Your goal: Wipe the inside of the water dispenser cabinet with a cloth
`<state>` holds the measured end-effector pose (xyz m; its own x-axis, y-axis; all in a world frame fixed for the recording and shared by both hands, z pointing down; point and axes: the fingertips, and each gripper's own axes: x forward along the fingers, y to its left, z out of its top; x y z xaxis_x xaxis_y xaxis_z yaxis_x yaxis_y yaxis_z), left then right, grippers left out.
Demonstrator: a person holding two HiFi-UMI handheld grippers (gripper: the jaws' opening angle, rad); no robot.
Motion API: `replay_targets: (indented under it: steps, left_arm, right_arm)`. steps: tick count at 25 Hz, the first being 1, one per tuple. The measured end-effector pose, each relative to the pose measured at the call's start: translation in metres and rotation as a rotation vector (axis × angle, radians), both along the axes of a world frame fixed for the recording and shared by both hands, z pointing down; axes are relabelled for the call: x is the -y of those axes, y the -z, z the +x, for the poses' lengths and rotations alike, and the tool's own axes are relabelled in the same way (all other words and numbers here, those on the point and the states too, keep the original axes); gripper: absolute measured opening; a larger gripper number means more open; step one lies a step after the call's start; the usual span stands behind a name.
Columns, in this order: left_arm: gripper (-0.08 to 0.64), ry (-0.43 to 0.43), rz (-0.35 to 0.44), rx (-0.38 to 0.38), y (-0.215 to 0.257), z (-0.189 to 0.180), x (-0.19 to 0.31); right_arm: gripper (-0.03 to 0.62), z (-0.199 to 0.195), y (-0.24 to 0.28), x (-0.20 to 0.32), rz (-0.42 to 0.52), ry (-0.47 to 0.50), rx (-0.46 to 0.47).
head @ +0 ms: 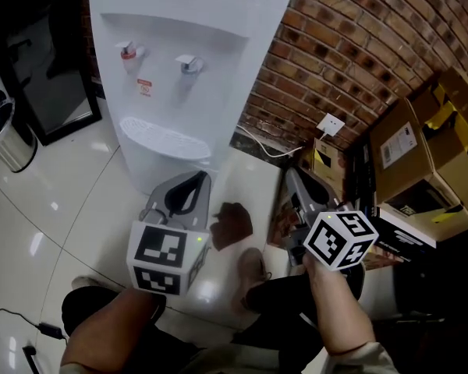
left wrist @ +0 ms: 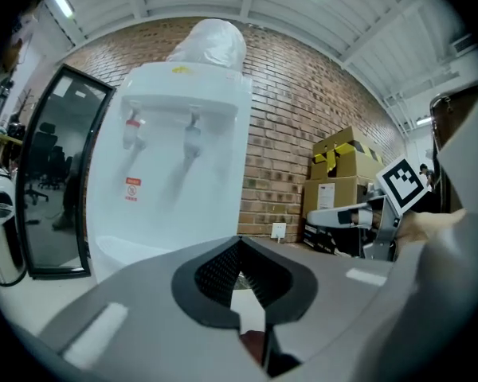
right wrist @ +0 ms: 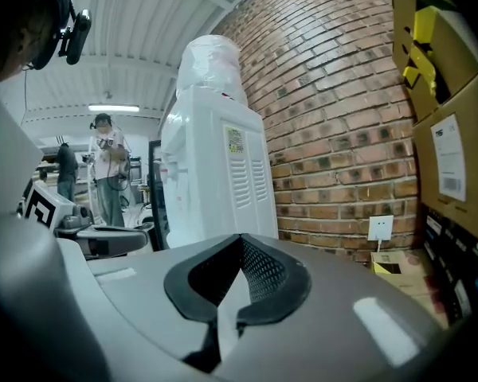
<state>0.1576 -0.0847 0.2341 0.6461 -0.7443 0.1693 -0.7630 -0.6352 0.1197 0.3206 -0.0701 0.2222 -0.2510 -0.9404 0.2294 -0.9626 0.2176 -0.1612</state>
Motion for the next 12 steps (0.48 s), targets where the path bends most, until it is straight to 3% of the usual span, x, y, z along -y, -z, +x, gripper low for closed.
replay_targets:
  steps: [8,12]
  left_arm:
    - [0.0,-0.077,0.02,-0.034,0.007,0.043,0.002]
    - [0.0,-0.114,-0.01,-0.052,0.006,0.066,-0.005]
  right_arm:
    - [0.012,0.025,-0.008,-0.021,0.006,-0.053,-0.129]
    - [0.012,0.032,-0.008,-0.033,0.042,-0.061,-0.184]
